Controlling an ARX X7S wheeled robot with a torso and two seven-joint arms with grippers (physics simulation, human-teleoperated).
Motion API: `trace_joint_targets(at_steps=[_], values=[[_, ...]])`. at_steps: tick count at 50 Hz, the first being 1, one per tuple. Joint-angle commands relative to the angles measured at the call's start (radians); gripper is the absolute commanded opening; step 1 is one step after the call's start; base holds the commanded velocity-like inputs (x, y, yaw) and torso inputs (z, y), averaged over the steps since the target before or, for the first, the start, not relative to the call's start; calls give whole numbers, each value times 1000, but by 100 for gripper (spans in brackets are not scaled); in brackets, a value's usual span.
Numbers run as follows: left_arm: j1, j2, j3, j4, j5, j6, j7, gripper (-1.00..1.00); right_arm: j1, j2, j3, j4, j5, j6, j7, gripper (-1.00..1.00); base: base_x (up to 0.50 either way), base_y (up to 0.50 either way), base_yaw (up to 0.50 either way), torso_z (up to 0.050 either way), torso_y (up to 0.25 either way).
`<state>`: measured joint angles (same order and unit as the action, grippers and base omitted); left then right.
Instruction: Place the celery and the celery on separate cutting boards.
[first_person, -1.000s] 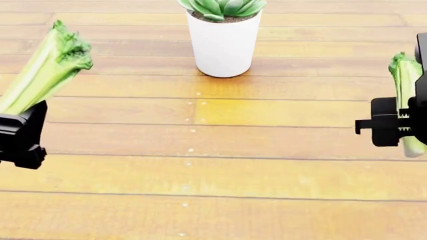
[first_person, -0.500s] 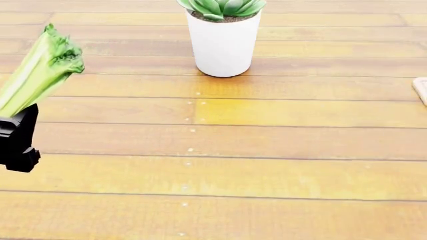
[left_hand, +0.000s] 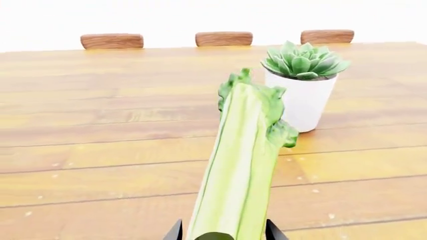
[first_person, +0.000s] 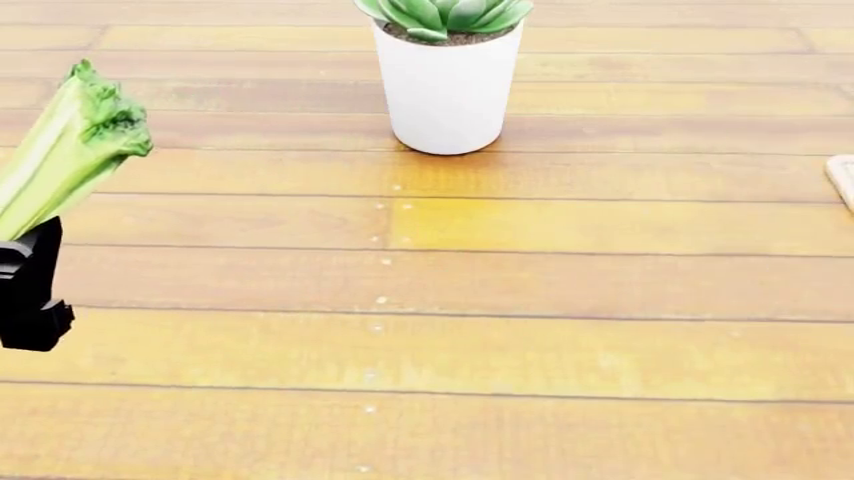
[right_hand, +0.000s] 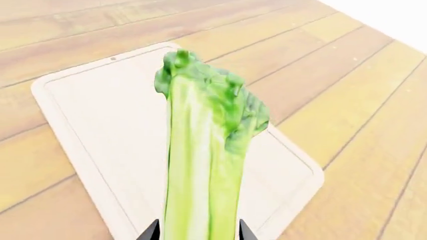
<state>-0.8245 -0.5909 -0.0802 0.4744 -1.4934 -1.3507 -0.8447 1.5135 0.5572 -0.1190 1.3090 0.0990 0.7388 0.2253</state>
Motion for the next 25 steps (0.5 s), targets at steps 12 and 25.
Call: trace_joint_targets(at_steps=[12,25], values=[[-10,-6,7,-7,-38,20,-52,-100,-22,-1,112,0,-91,26,-25,-100,0,0,0,0,1],[19,-26,-37,-7,-67,53,-77,-100,2,2,69,0,-106,-46,-119,-100,21,-43,0,1,1]])
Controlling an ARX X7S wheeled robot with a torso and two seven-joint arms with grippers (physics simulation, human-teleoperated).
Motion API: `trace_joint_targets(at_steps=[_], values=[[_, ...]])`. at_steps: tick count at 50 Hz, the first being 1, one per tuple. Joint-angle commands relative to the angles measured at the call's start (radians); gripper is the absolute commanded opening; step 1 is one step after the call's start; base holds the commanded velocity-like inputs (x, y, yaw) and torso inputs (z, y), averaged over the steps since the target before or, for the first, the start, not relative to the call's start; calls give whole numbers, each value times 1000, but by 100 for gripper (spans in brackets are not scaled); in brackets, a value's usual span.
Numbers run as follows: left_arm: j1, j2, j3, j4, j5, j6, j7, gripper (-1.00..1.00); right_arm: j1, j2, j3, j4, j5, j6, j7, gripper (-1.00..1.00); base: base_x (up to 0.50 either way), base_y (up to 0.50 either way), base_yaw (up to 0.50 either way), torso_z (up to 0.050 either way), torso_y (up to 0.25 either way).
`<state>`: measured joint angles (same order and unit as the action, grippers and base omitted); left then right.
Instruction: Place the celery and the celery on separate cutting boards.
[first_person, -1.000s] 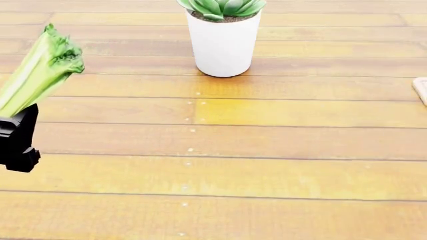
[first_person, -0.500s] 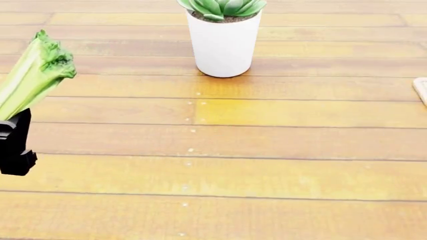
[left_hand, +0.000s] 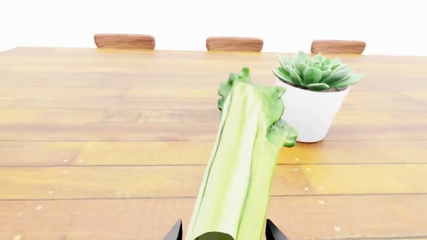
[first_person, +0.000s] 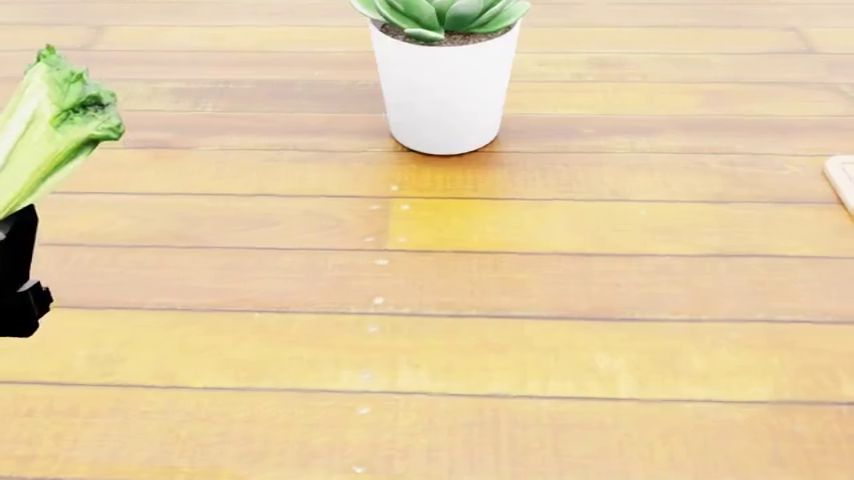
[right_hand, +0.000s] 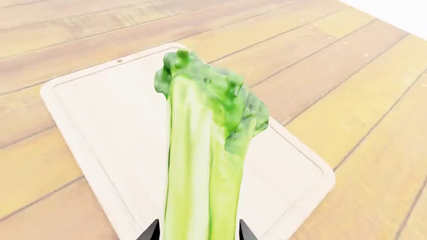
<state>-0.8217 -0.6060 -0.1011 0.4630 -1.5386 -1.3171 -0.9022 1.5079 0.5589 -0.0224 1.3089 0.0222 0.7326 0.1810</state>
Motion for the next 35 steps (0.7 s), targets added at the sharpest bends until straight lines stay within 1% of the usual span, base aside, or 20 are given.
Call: trace_joint_targets(at_steps=[1,12,19,35], values=[[20,-13,-19,6,-27,20,-22,-100,11,-1,-31,0,-29,-42,-80,-100,262,-293,0,0,0],[16,-17,-6,3,-34,24,-28,-100,3,-4,-60,0,-27,-34,-109,-100,304,-200,0,0,1],[21,-21,-3,0,-27,32,-18,-100,-9,-1,-52,0,-21,-11,-98,-100,198,-78,0,0,1],[19,-18,18,2,-32,40,-32,-100,-14,3,-49,0,-22,-22,-110,-100,51,-407,0,1,1]])
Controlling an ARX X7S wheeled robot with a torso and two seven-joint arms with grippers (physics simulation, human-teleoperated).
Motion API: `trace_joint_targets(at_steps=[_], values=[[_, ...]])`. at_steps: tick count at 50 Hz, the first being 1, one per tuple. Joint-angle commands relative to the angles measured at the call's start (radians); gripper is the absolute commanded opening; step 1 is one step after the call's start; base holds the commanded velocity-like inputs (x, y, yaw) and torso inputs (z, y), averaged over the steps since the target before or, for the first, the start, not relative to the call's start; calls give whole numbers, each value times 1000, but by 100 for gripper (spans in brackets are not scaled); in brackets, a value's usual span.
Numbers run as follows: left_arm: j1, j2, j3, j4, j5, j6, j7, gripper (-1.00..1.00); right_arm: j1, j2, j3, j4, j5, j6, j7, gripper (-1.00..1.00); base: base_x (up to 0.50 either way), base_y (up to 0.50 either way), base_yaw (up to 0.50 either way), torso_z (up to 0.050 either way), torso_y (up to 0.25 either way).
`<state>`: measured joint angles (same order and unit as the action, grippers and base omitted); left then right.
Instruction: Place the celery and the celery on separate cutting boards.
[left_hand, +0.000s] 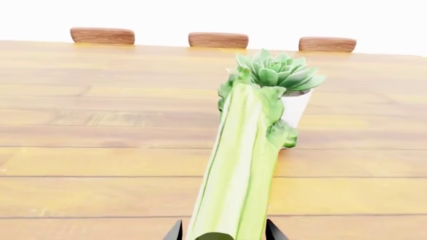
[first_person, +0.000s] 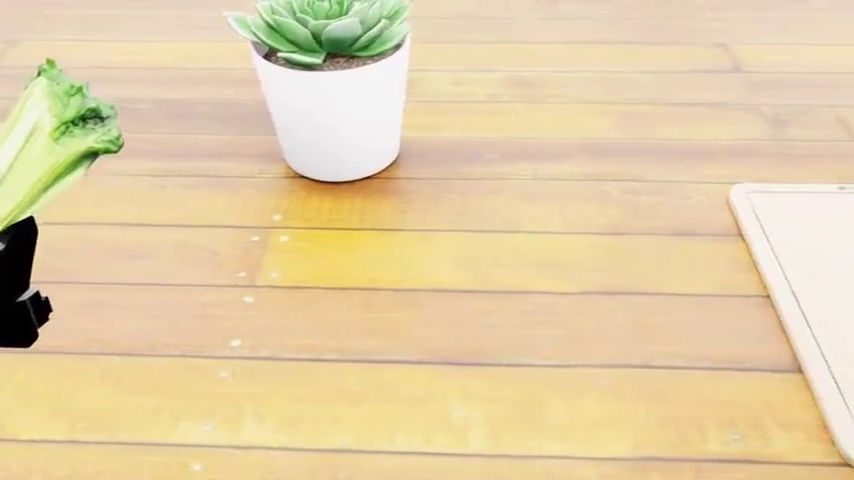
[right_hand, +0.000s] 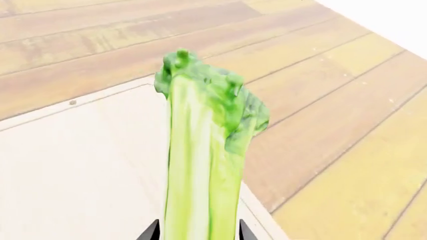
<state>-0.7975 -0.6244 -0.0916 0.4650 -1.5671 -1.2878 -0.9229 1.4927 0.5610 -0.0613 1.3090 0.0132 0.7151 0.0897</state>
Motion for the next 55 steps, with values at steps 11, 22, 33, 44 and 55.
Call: trace_joint_targets(at_steps=[11,22,33,44,55], values=[[9,-2,14,6,0,21,-10,-100,-33,-30,-7,0,0,73,-52,-100,39,-12,0,0,1],[56,-27,-14,28,-27,35,-17,-100,-117,-34,44,0,0,109,-46,-100,0,0,0,0,0],[45,-16,8,16,-5,45,-3,-100,-92,-28,32,0,-20,152,-59,100,0,0,0,0,1],[25,-17,21,12,-15,47,-10,-100,59,-6,-22,-1,-33,130,-50,100,0,0,0,0,0],[0,-28,26,11,-47,49,-26,-100,246,4,-76,-1,-28,-12,-110,100,0,0,0,1,1]])
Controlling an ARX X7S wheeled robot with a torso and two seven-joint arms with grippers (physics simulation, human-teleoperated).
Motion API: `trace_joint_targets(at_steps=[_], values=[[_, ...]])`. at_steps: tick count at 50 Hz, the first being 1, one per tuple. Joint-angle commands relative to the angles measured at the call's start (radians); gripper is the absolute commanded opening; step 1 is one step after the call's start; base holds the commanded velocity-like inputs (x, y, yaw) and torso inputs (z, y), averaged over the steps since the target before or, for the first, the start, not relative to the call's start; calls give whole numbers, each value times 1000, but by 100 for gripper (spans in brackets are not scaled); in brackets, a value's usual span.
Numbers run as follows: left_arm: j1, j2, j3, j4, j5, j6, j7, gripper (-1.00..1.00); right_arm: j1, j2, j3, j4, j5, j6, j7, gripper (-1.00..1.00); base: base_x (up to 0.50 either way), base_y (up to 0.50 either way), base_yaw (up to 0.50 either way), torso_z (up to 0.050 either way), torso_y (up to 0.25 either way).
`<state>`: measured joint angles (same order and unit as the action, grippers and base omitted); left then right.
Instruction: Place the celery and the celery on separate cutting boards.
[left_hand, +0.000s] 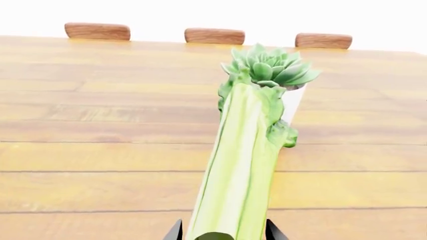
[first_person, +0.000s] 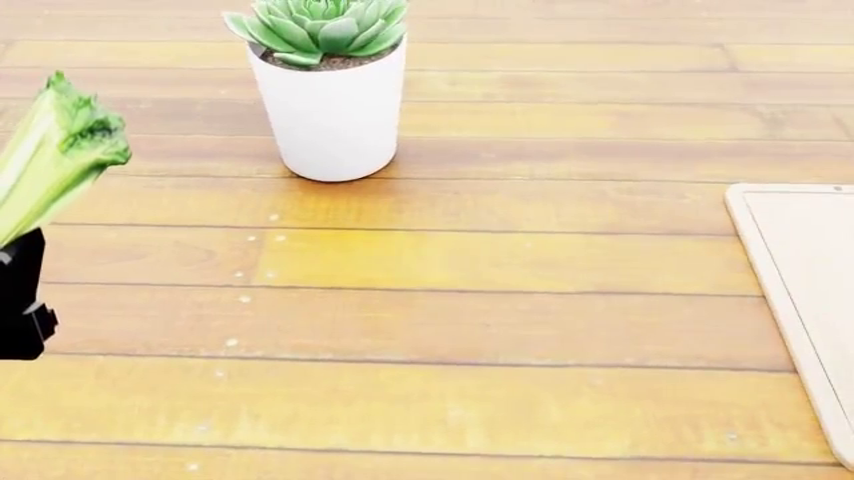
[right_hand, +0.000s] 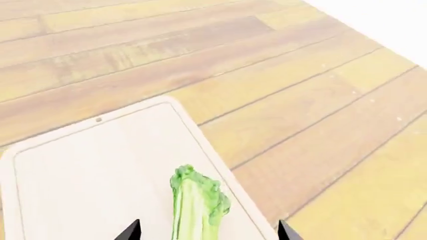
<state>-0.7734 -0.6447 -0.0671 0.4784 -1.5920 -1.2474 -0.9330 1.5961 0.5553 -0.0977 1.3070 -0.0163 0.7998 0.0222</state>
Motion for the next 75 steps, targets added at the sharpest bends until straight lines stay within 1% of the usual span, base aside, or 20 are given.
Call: trace_joint_targets(at_steps=[1,3,4,5,6,8,9,10,13,17,24,26,28,34,38,43,49,64,67,75], values=[[-26,-8,2,-3,-21,10,-17,-100,145,7,-49,0,-2,-121,-59,100,0,0,0,0,0],[-32,-20,-6,-12,-23,11,-17,-100,145,13,-18,-34,29,-164,-77,100,0,0,0,0,0],[-33,-20,-4,-13,-21,12,-16,-100,131,15,-12,-69,36,-146,-81,100,0,0,0,0,0],[-37,-21,11,-20,-7,3,-5,-100,62,23,35,-219,78,-92,-84,100,0,0,0,0,0],[-45,-24,14,-27,-6,0,0,-100,-3,27,48,-361,96,-31,-90,100,0,0,0,0,0],[-71,-25,22,-41,-10,-3,-4,-100,-76,31,81,-532,135,34,-108,100,0,0,0,0,0],[-81,-21,26,-46,-9,-2,-6,-100,-88,31,106,-572,154,55,-107,100,0,0,0,0,0],[-95,-27,26,-50,-16,-5,-8,-100,-114,33,106,-644,176,63,-147,100,0,0,0,0,0],[-118,-25,36,-61,-5,-6,-1,-100,-132,33,109,-733,196,136,-157,100,0,0,0,0,0],[-113,-21,38,-63,16,5,16,-100,-137,28,110,-835,228,154,-197,100,0,0,0,0,0],[-107,-25,31,-61,27,19,32,-100,-169,11,113,-917,250,186,-204,100,0,0,0,0,0],[-111,-33,29,-61,19,16,29,-100,-181,18,76,-933,257,221,-239,100,0,0,0,0,0],[-115,-36,34,-63,23,15,31,-100,-188,13,86,-946,264,233,-235,100,0,21,0,0,0],[-109,-55,27,-61,13,13,27,-100,-191,16,73,-966,276,262,-254,100,-1,500,0,0,2],[-101,-51,36,-60,25,16,31,-100,-195,12,75,-1004,294,300,-263,100,-1,500,0,0,0],[-110,-73,28,-60,0,10,23,-100,-187,8,68,-1015,298,320,-263,100,-1,500,0,0,0],[-112,-71,36,-60,4,12,20,-100,-169,3,58,-1021,302,339,-265,100,-1,500,0,0,0],[-130,-83,46,-65,-14,13,8,-100,-201,26,105,-1081,316,394,-242,100,-1,500,0,1,1],[-138,-72,57,-69,-3,16,7,-100,-212,31,105,-1091,317,399,-242,100,-1,500,0,0,0],[-105,-73,49,-62,12,33,24,-100,-211,28,96,-1082,317,400,-243,100,-1,500,0,0,0]])
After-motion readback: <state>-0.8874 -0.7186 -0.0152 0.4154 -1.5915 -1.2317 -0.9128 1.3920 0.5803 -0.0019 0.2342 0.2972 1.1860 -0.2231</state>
